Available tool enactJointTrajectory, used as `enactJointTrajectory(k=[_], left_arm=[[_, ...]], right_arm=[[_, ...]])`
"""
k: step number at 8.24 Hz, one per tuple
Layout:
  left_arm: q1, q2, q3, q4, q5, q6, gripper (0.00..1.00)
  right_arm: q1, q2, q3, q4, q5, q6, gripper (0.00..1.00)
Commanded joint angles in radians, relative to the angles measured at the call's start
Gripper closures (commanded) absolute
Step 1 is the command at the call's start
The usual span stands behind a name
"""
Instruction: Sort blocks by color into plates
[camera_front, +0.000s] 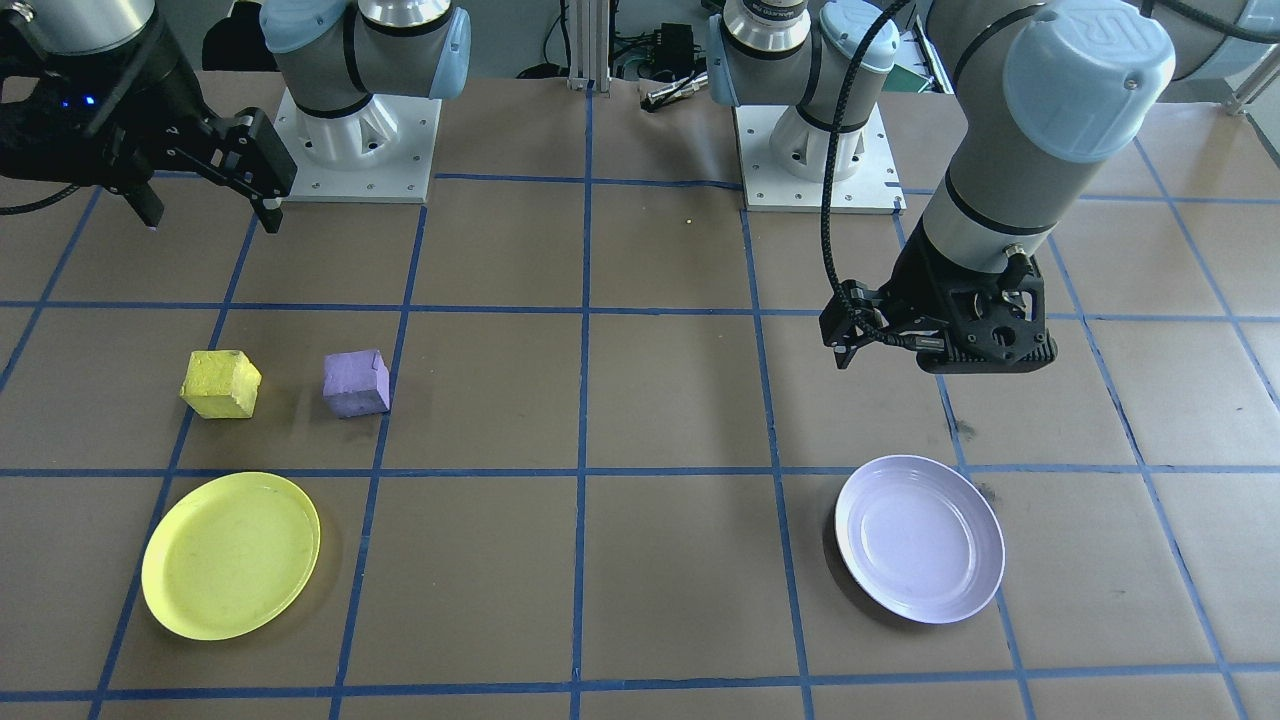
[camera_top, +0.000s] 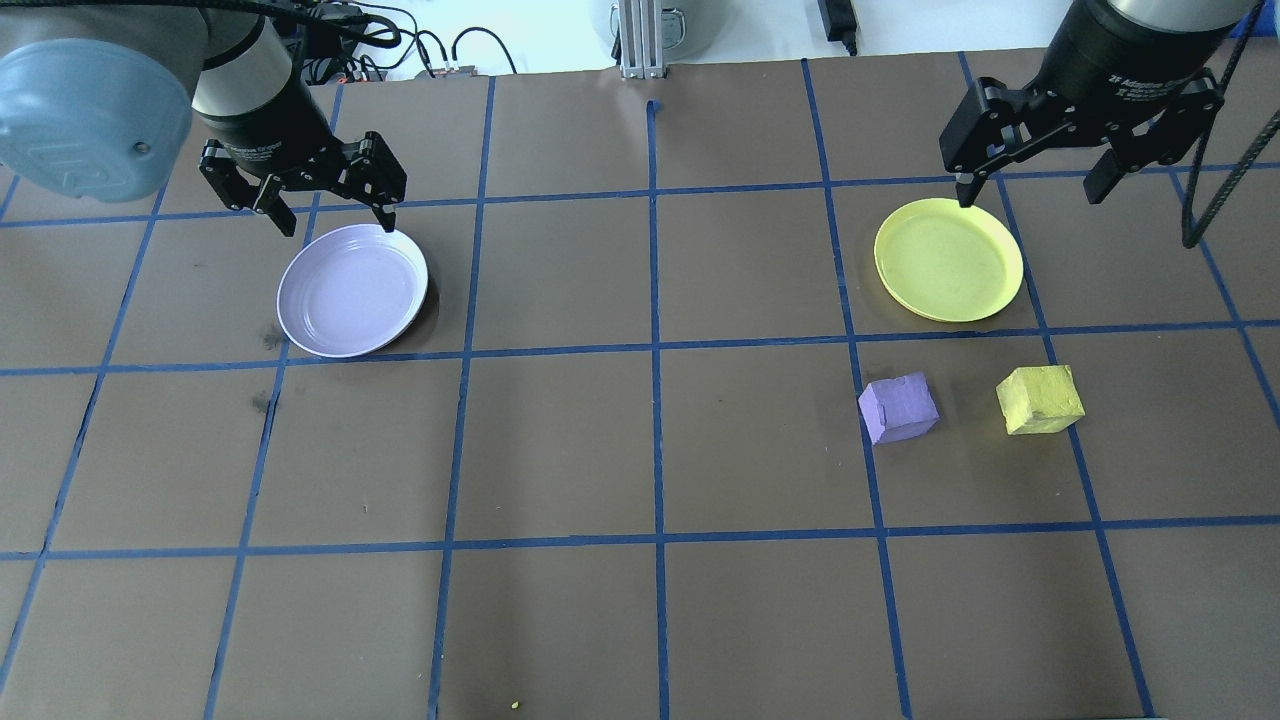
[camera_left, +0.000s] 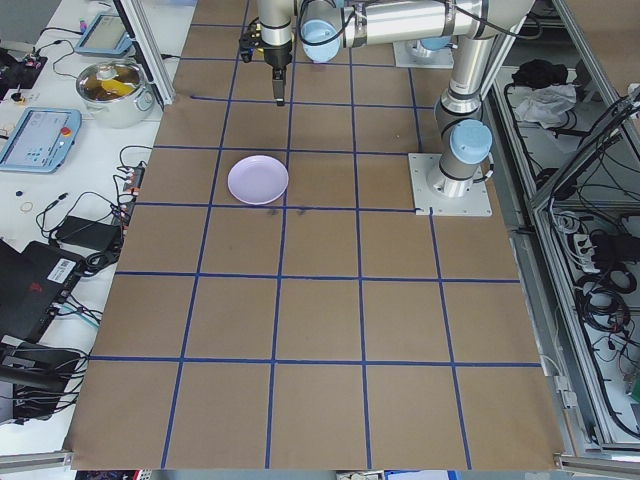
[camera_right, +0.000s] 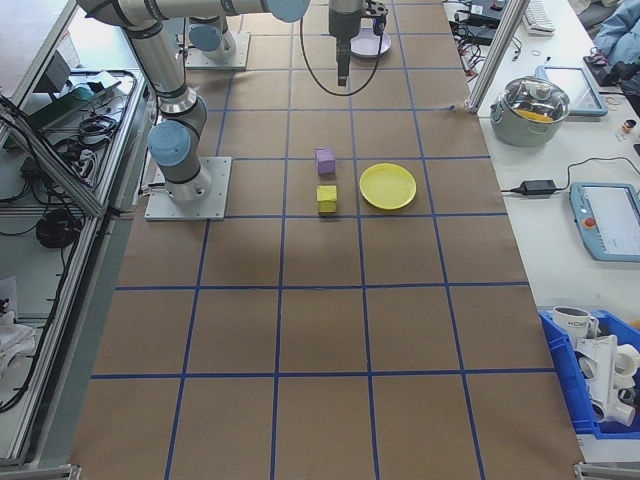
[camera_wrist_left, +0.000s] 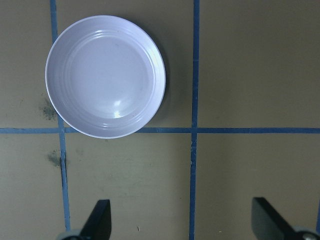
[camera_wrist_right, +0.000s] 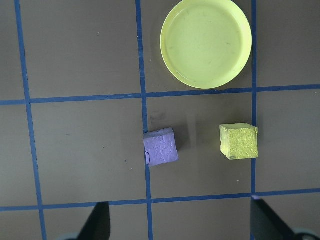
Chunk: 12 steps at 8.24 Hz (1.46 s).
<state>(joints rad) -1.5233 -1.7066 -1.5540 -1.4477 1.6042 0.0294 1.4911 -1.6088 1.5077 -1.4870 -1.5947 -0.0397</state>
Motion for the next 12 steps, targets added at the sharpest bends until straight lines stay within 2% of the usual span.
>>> enactJointTrajectory(k=[1,2,4,6,7,9,10,11,12], left_arm=[[0.0,-0.005,0.0,0.013,-0.001,0.0,0.0],[0.0,-0.002,-0.001,0.013,0.0,0.001,0.0],[0.0,-0.004,0.0,0.015,-0.006,-0.003,0.0],[0.0,-0.004,0.0,0.015,-0.001,-0.003,0.0],[0.0,-0.007,0.0,0.015,-0.001,-0.003,0.0],[0.003,-0.01,-0.003,0.01,-0.006,-0.002,0.0],[0.005,-0.001,-0.014,0.012,-0.006,-0.002,0.0],[0.009,0.001,-0.023,0.015,-0.001,0.004,0.0],[0.011,0.002,-0.023,0.015,-0.001,0.004,0.0]], right_arm=[[-0.005,0.001,0.0,-0.001,-0.001,-0.014,0.0],[-0.011,0.007,0.002,-0.002,-0.008,-0.108,0.0],[-0.052,0.075,0.006,-0.004,-0.008,-0.133,0.0],[-0.112,0.128,0.061,-0.057,-0.013,-0.138,0.0],[-0.142,0.135,0.125,-0.129,-0.013,-0.172,0.0],[-0.202,0.136,0.321,-0.354,-0.014,-0.247,0.0],[-0.216,0.135,0.383,-0.413,-0.021,-0.252,0.0],[-0.232,0.139,0.393,-0.432,-0.063,-0.253,0.0],[-0.25,0.171,0.396,-0.432,-0.071,-0.255,0.0]])
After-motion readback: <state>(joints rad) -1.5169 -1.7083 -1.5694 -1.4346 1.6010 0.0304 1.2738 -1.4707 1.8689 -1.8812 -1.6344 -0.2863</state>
